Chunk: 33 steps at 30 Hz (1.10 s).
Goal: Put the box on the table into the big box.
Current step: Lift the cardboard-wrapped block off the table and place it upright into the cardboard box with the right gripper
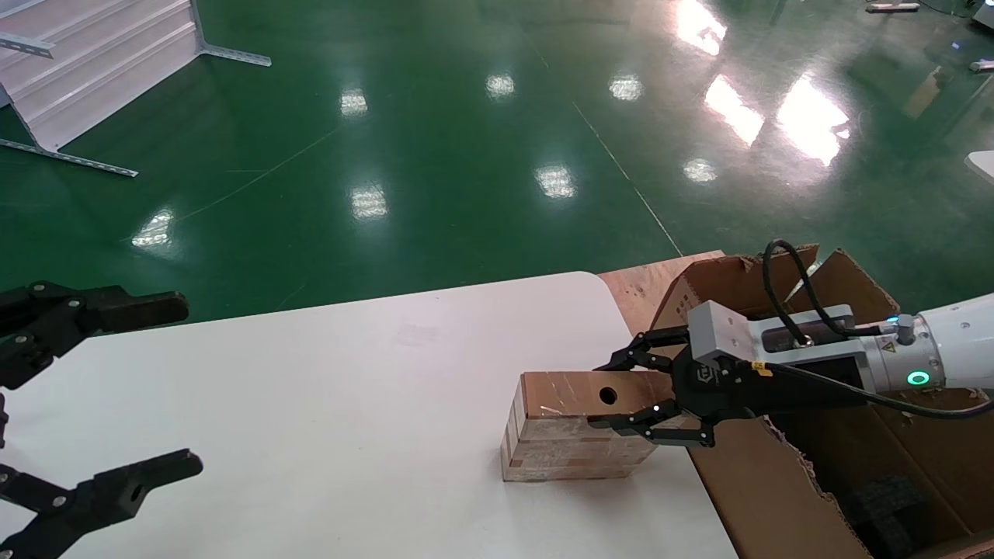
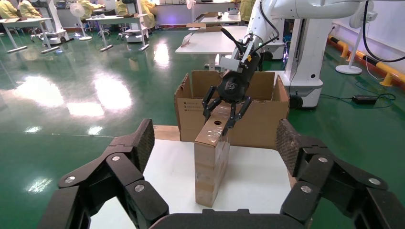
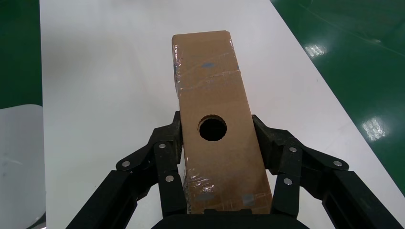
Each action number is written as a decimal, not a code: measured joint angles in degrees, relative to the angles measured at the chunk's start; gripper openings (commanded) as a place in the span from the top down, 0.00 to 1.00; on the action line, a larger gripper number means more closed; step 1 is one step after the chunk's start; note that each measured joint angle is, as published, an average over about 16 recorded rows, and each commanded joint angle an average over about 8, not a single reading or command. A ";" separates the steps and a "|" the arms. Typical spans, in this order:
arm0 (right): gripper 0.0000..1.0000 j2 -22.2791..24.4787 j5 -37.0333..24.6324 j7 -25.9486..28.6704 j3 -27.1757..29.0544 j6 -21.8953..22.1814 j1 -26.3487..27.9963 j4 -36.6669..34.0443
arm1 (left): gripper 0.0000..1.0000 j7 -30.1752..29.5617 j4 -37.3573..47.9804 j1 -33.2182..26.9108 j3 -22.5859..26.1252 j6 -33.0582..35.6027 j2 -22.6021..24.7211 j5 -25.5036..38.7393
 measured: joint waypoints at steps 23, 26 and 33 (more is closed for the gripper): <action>1.00 5.85 5.11 4.52 1.56 0.03 3.74 5.38 | 1.00 0.01 0.01 -0.01 0.01 0.00 0.00 0.00; 1.00 8.24 7.05 6.32 2.52 0.26 5.65 6.23 | 1.00 0.01 0.01 -0.01 0.01 0.00 0.00 0.00; 1.00 14.76 8.85 9.64 4.87 1.93 10.87 4.92 | 1.00 0.01 0.02 -0.01 0.02 0.00 0.00 -0.01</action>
